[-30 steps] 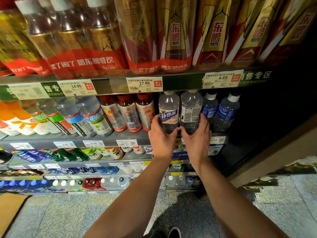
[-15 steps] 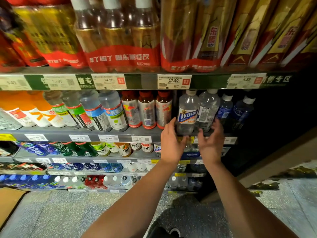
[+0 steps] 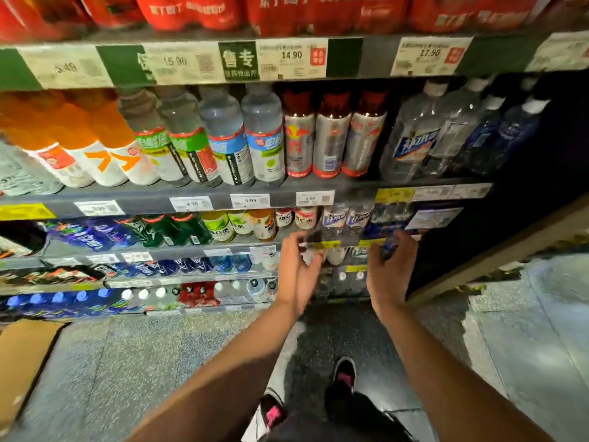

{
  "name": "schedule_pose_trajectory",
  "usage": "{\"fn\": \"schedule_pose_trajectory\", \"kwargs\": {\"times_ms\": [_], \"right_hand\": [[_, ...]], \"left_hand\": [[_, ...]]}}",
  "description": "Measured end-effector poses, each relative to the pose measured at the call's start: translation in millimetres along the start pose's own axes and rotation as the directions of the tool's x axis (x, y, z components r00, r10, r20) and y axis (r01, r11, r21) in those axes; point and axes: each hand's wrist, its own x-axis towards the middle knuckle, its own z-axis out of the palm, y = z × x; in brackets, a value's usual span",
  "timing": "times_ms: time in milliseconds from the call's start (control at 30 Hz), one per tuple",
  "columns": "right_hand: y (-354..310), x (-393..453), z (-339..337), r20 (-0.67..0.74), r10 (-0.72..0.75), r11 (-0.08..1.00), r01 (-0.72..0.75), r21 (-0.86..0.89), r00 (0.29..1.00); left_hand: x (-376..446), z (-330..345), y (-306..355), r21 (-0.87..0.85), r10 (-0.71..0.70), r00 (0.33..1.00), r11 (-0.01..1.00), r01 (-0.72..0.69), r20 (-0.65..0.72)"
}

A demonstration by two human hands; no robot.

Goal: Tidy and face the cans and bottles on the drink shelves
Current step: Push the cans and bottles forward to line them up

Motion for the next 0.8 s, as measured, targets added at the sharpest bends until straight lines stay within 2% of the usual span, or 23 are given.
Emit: {"fn": "schedule_pose_trajectory", "kwargs": {"times_ms": [133,233,333,467,533,633,700,800], "right_hand": [[19,-10,17,0.070,0.111,0.990,-0.104,-0.091,0.991],[35,4,32,0.120,0.155,0.987,-0.148,-0.062,0.981],[55,28,56,0.157,0.161,0.987,-0.156,-0.042,0.974],[72,57,89,0.206,0.230,0.953,-0.263,0.149,0.951],[81,66,105,0.160,0.254,0.936,-0.284,0.206,0.954],[92,73,120,0.052,0.194,0.958,-0.201,0.205,0.980],[102,74,124,0.075,0.128,0.982,-0.137,0.133,0.989],[110,79,131,0.041,0.083,0.988,-0.088,0.130,0.996]], "left_hand": [[-2,0,-22,0.024,-0.075,0.997,0.997,0.074,0.036],[10,18,-37,-0.013,-0.131,0.988,0.991,0.133,0.078],[33,48,-51,-0.006,-0.178,0.982,0.984,0.179,0.058],[69,93,-84,-0.063,-0.220,0.973,0.973,0.224,0.066],[85,114,-104,-0.114,-0.218,0.975,0.968,0.222,0.041],[106,136,-118,-0.180,-0.155,0.988,0.972,0.148,-0.024],[116,146,-123,-0.170,-0.126,0.990,0.979,0.115,-0.057],[117,155,-124,-0.179,-0.150,0.981,0.975,0.128,-0.120]]}}
